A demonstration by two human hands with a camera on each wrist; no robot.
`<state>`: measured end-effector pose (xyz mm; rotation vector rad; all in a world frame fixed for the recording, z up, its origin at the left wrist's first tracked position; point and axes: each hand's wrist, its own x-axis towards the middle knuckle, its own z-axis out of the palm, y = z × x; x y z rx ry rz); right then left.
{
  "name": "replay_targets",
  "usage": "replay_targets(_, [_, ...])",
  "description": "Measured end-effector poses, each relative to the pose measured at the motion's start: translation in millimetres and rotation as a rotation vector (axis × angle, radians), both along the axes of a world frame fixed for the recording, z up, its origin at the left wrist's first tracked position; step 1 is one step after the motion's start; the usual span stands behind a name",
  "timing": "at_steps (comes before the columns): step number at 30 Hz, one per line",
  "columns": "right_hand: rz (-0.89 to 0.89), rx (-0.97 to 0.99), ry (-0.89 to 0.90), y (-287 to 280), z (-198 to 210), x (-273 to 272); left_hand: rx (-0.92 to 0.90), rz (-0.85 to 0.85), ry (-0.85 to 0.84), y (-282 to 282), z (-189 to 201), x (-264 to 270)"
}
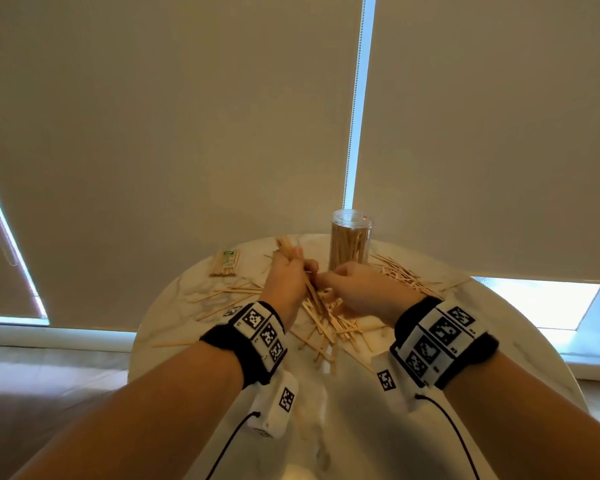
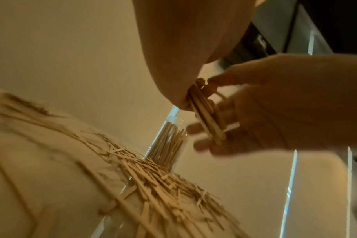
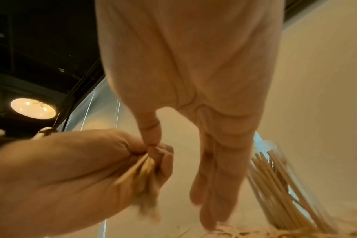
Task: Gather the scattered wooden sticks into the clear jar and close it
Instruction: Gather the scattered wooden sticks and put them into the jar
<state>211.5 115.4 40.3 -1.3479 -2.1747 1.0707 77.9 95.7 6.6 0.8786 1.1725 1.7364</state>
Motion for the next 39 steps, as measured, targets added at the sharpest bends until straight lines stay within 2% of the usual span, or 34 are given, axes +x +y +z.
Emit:
replay_targets(2, [0.088,-0.244,0.103,-7,-2,-1,0.046,0.048,-0.093,1,5,-3])
replay_targets(3, [0.125,-0.321,0.155,-11,-2,-3,0.051,0.049,-0.120,1,7,-2])
replay_targets(4, [0.152,-0.315,0.171,-11,-4,-5,0.049,0.039,-0.146,0,8,0])
replay_targets(5, [0.173,-0.216,0.130,-10,-6,-8,0.044,0.021,-0.165,-1,7,2])
replay_targets(8, [0.254,0.229,-0.147,-10,-11,-15,0.004,-0.108,-0.156,-5,5,6])
replay_targets(11, [0.244,0.309,-0.186,-6,-18,-10,-0.046,-0.149,-0.096,-5,8,-1])
replay_targets(14, [0.199,0.333,-0.321,-1,-22,-4,-0.049,0.006,-0.161,-1,20,-19])
replay_targets(16, [0.188,0.359,-0.375,1,-23,-3,-0.081,0.029,-0.152,3,26,-27])
replay_targets(20, [0.171,0.402,-0.365,2,-21,-3,-0.221,-0.102,0.138,9,26,-16])
replay_targets(23, [0.109,0.367,-0.349,12,-21,0,-0.242,-0.114,0.355,17,24,-14])
replay_targets(27, [0.057,0.348,-0.240,29,-14,8,-0.287,0.066,0.788,36,17,-15])
replay_targets(28, [0.052,0.366,-0.216,33,-10,10,-0.284,0.088,0.794,41,16,-13])
replay_targets(32, [0.025,0.492,-0.273,54,16,20,-0.298,-0.085,0.416,73,29,-8])
replay_targets(34, [-0.032,0.542,-0.315,74,40,29,-0.296,-0.081,0.358,95,37,-12])
replay_targets(36, [-0.108,0.596,-0.372,102,67,37,-0.267,-0.044,0.449,121,39,-19])
replay_targets(39, [-0.182,0.644,-0.576,150,98,30,-0.297,-0.050,0.740,159,39,-28])
